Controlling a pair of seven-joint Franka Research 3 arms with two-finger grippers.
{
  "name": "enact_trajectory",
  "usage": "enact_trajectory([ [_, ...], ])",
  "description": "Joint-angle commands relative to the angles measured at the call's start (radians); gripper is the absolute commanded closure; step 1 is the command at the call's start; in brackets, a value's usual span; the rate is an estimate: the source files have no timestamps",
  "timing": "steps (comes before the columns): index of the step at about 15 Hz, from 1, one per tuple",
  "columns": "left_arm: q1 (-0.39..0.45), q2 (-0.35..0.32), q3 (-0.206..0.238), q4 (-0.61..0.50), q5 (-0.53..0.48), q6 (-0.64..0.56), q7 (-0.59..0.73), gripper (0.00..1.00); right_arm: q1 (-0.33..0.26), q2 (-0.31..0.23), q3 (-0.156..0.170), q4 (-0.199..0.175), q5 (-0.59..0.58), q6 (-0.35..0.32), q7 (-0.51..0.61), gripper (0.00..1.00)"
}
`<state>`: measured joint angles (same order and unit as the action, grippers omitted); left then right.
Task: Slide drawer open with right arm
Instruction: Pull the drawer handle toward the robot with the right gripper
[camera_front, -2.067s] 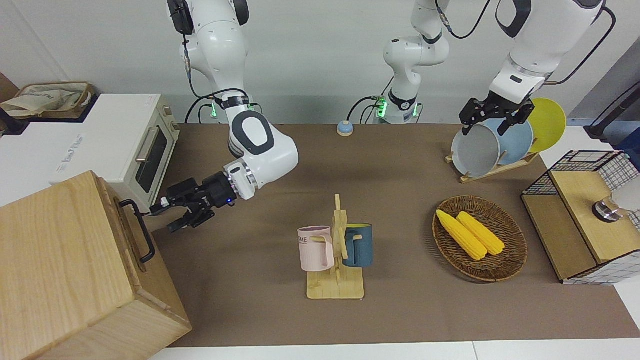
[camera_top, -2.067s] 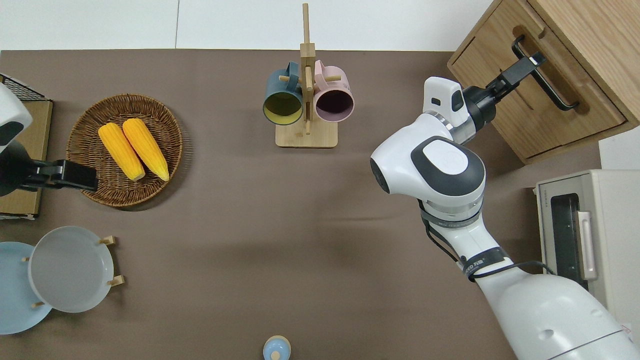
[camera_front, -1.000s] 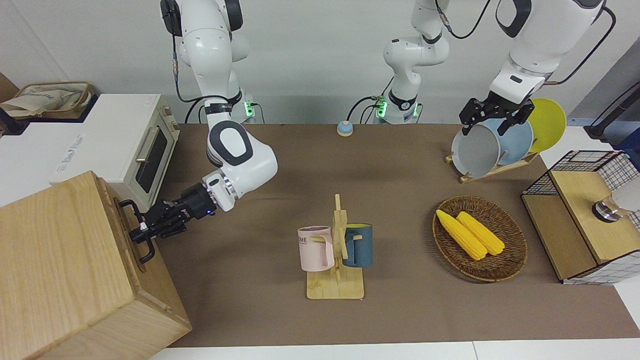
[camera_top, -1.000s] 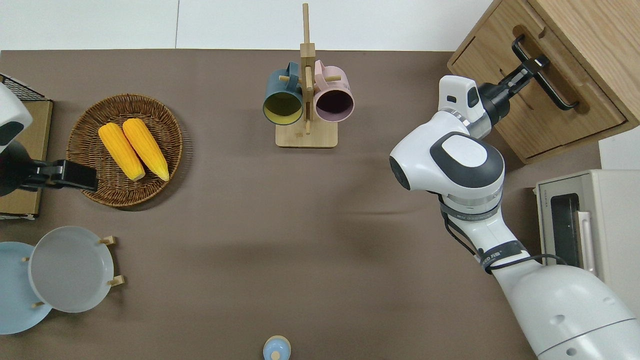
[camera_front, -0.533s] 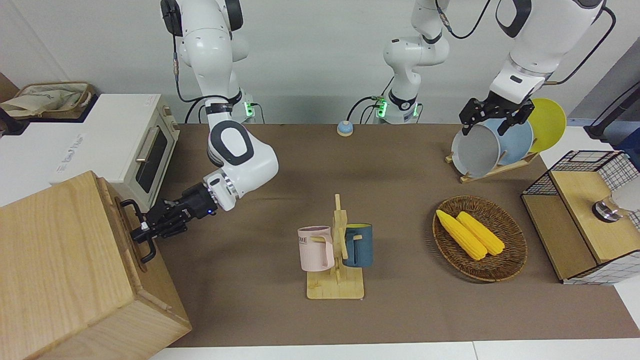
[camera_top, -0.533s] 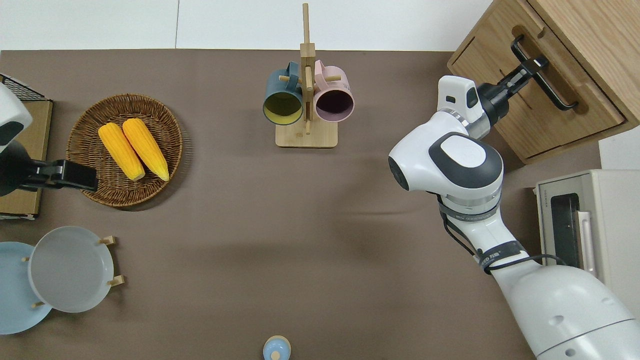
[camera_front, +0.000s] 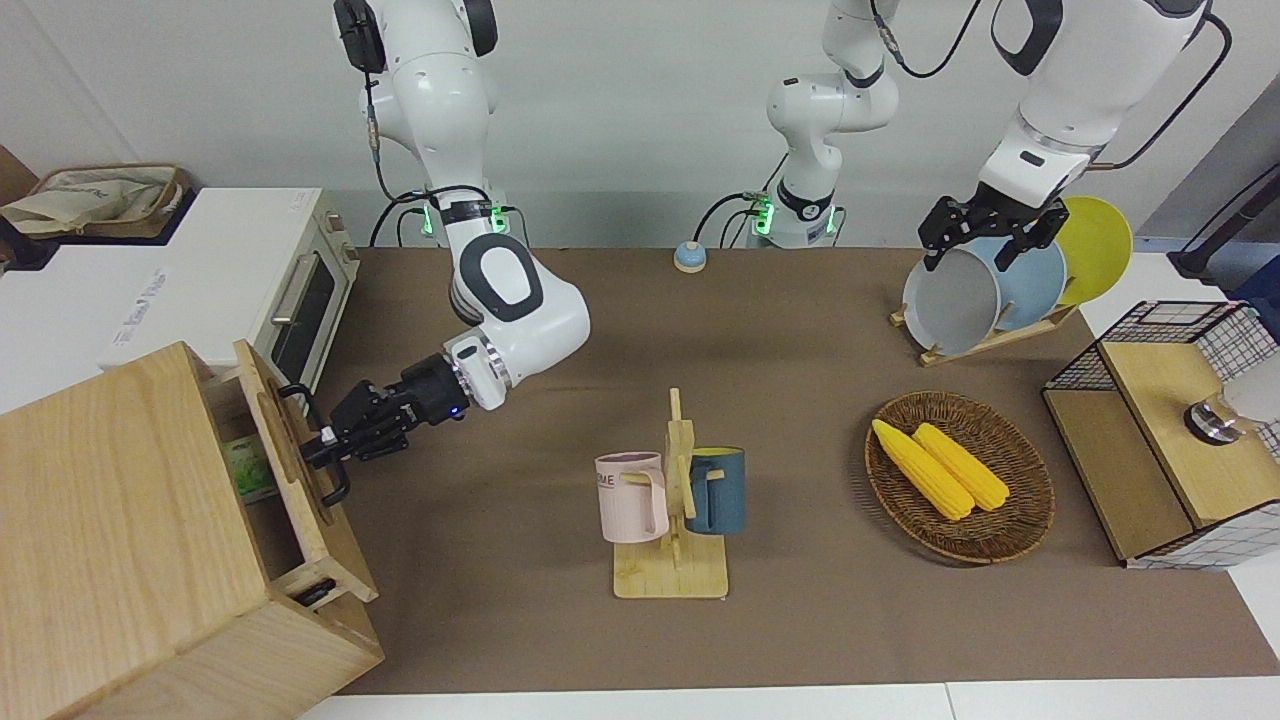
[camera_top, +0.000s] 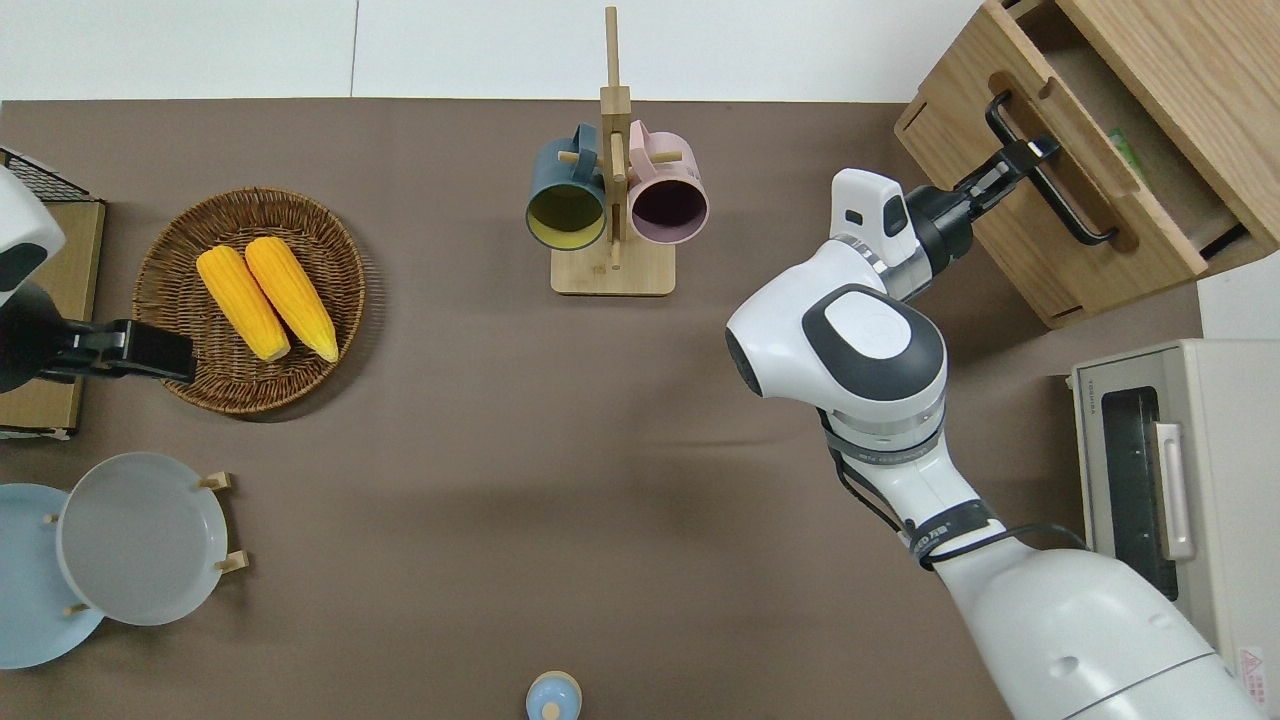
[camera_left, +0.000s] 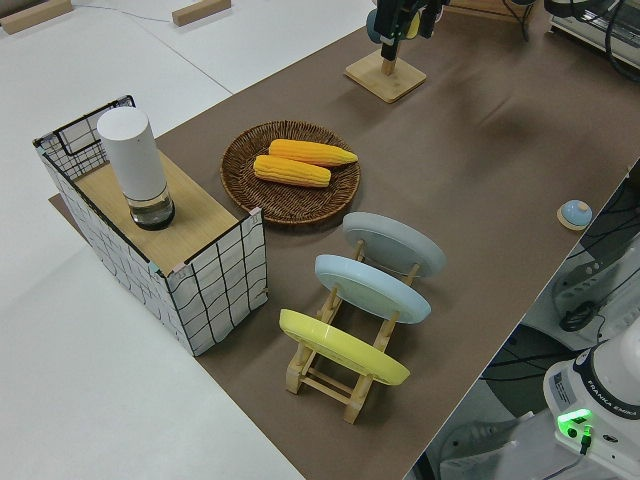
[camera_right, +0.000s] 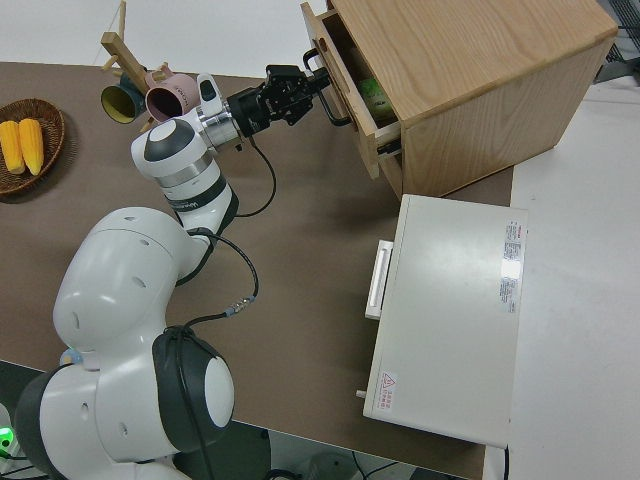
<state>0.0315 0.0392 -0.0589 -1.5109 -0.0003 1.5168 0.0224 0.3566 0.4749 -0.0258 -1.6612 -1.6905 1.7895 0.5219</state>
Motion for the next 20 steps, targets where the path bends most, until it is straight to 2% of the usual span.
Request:
enact_trajectory([
  [1, 0.005, 0.011, -0.007, 0.026, 0.017, -0.02, 0.01, 0.0, 0.024, -0.013, 0.072, 0.009, 0.026, -0.047, -0.017, 1.0],
  [2, 0.005, 0.011, -0.007, 0.024, 0.017, -0.02, 0.01, 0.01, 0.037, -0.012, 0.088, 0.011, 0.028, -0.074, -0.017, 1.0],
  [4, 0.005, 0.013, -0.007, 0.026, 0.017, -0.02, 0.01, 0.01, 0.065, -0.01, 0.096, 0.012, 0.049, -0.113, -0.017, 1.0],
  [12, 0.005, 0.011, -0.007, 0.024, 0.017, -0.02, 0.01, 0.01, 0.159, -0.01, 0.096, 0.018, 0.12, -0.171, -0.028, 1.0],
  [20, 0.005, 0.011, -0.007, 0.024, 0.017, -0.02, 0.01, 0.01, 0.231, -0.009, 0.098, 0.021, 0.143, -0.26, -0.033, 1.0],
])
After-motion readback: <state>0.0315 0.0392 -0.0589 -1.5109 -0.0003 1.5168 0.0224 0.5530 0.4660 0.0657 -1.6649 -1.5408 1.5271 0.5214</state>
